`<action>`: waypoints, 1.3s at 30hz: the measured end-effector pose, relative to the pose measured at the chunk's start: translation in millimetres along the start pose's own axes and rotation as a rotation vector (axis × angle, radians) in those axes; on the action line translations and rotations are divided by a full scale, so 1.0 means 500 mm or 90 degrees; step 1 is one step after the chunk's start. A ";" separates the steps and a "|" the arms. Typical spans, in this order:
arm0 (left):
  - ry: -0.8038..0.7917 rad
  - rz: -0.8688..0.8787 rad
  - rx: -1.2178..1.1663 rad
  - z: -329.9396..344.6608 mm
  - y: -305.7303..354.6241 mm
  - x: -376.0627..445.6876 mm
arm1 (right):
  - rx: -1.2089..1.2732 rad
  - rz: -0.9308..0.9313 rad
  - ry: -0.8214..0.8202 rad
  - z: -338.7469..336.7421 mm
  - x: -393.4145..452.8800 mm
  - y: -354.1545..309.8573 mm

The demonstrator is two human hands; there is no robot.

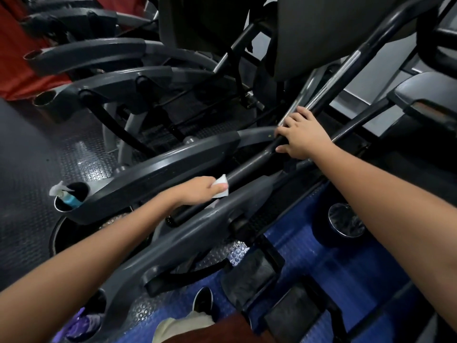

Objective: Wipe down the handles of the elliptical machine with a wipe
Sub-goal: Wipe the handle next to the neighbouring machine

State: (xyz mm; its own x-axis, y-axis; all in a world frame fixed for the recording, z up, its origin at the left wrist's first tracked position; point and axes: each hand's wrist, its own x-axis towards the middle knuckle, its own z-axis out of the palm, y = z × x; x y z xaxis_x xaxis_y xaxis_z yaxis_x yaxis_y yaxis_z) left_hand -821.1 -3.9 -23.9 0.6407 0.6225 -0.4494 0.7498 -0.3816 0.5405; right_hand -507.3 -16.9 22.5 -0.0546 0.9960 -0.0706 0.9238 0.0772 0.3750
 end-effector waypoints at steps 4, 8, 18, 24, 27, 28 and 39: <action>0.024 -0.001 0.014 0.001 0.047 0.063 | -0.001 0.005 0.000 -0.003 0.000 -0.003; 0.008 0.034 -0.002 0.003 0.055 0.068 | -0.009 0.014 -0.003 -0.004 0.000 -0.007; -0.138 0.103 -0.088 -0.009 -0.046 0.012 | -0.005 0.018 -0.007 -0.009 -0.002 -0.010; -0.079 0.082 -0.056 -0.013 -0.031 0.018 | 0.003 0.022 -0.002 -0.012 -0.004 -0.011; -0.044 0.082 -0.028 -0.015 0.010 0.064 | 0.001 0.019 -0.005 -0.014 -0.005 -0.012; -0.036 0.082 -0.030 -0.015 0.023 0.080 | 0.002 0.018 -0.006 -0.014 -0.005 -0.012; -0.125 0.039 -0.152 -0.004 -0.068 0.005 | 0.012 0.024 -0.014 -0.018 -0.008 -0.013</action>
State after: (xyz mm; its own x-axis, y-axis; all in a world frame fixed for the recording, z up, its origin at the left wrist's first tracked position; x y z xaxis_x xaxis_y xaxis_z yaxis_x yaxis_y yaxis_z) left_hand -845.5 12.1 -42.0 0.7212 0.4497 -0.5269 0.6634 -0.2291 0.7124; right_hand -516.3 -20.7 28.7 -0.0121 0.9969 -0.0773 0.9322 0.0392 0.3599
